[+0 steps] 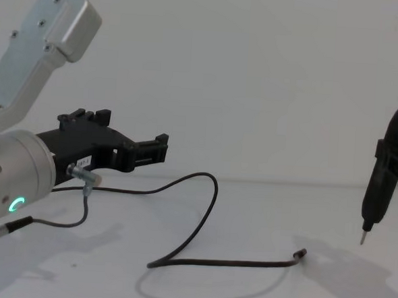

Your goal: Pick up the data cable with the one hand.

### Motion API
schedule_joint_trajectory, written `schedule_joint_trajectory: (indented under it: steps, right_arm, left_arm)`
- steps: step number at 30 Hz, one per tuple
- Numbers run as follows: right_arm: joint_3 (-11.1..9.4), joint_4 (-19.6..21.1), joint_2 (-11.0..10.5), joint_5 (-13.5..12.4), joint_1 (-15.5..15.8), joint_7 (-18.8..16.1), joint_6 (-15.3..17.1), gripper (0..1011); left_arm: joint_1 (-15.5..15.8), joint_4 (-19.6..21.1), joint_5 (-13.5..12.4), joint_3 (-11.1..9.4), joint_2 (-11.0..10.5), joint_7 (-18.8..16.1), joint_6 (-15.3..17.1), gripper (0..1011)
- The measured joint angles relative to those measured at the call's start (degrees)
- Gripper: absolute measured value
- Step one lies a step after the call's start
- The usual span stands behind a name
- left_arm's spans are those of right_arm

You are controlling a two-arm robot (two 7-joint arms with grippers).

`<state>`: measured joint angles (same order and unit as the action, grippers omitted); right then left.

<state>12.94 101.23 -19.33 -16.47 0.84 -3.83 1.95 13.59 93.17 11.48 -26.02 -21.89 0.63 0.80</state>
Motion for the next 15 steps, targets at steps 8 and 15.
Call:
schedule_joint_trajectory:
  steps: [8, 15]
  right_arm:
    - [0.00, 0.00, 0.00, 0.00, 0.00, 0.00, 0.00, 279]
    - [0.00, 0.00, 0.00, 0.00, 0.00, 0.00, 0.00, 279]
  left_arm:
    - [0.00, 0.00, 0.00, 0.00, 0.00, 0.00, 0.00, 1001]
    - [0.00, 0.00, 0.00, 0.00, 0.00, 0.00, 0.00, 1001]
